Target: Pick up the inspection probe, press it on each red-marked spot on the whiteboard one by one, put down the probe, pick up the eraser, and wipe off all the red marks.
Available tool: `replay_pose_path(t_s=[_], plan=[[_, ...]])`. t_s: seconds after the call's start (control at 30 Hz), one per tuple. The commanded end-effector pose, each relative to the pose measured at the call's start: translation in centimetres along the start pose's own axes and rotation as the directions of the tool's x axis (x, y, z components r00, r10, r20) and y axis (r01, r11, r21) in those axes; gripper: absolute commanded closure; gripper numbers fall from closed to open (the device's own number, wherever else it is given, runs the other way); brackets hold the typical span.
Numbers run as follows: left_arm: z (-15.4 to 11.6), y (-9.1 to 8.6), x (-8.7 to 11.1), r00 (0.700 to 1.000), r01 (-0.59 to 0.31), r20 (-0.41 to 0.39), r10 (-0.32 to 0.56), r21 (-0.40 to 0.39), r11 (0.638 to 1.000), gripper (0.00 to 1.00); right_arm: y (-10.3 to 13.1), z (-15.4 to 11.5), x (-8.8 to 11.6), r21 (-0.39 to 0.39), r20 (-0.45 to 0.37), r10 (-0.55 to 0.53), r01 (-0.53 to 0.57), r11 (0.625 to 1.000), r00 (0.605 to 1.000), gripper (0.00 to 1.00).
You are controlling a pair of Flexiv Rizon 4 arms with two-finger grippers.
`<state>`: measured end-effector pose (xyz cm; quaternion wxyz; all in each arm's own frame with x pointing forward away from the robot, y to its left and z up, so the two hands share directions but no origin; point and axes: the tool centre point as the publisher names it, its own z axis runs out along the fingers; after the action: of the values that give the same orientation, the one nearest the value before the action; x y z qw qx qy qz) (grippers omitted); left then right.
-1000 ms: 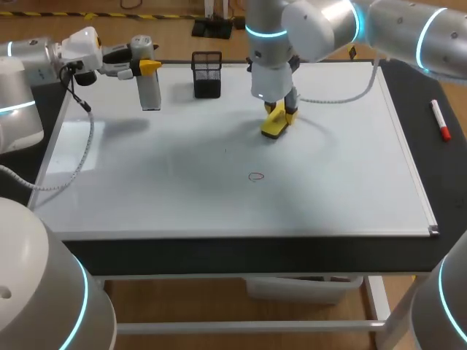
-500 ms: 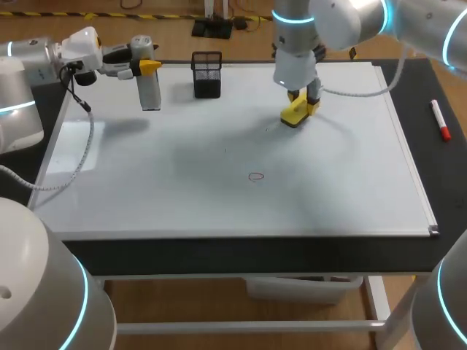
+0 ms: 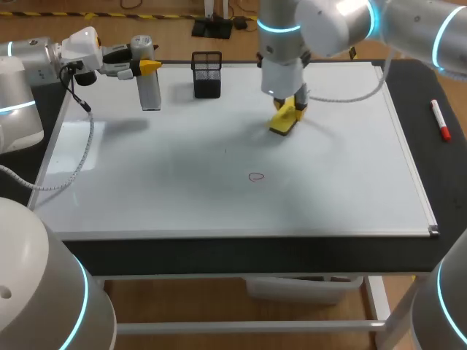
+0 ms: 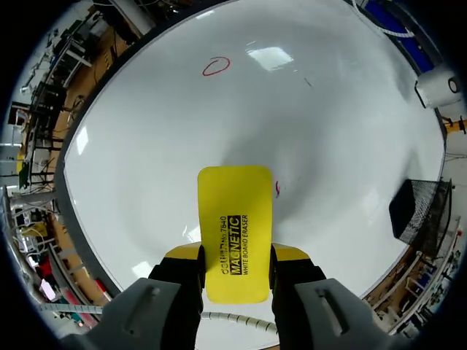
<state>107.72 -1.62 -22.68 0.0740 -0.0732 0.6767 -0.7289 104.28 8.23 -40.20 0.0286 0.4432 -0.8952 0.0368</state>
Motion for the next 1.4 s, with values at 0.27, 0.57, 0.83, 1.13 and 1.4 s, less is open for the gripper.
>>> replay_pose_path(t_s=[0.27,0.57,0.83,1.13,1.4], plan=[[0.0,-0.1,0.1,1.000,-0.001,0.004,0.001,-0.001,1.000,1.00,1.6,1.1,-4.0,-0.016,-0.006,-0.094,0.094,0.995,0.996,1.00],[0.0,-0.1,0.1,1.000,-0.001,0.004,0.001,-0.001,1.000,1.00,3.1,0.5,-6.1,0.006,0.008,-0.173,0.173,0.985,0.985,1.00],[0.0,-0.1,0.1,1.000,-0.001,0.004,0.001,-0.001,1.000,1.00,4.0,1.1,-6.4,-0.006,0.003,-0.193,0.193,0.981,0.981,1.00],[0.0,-0.1,0.1,1.000,-0.001,0.004,0.001,-0.001,1.000,1.00,4.3,1.9,-6.0,-0.027,-0.003,-0.183,0.183,0.983,0.983,1.00],[0.0,-0.1,0.1,1.000,-0.001,0.004,0.001,-0.001,1.000,1.00,4.1,2.3,-4.9,-0.037,-0.007,-0.153,0.153,0.988,0.988,1.00]])
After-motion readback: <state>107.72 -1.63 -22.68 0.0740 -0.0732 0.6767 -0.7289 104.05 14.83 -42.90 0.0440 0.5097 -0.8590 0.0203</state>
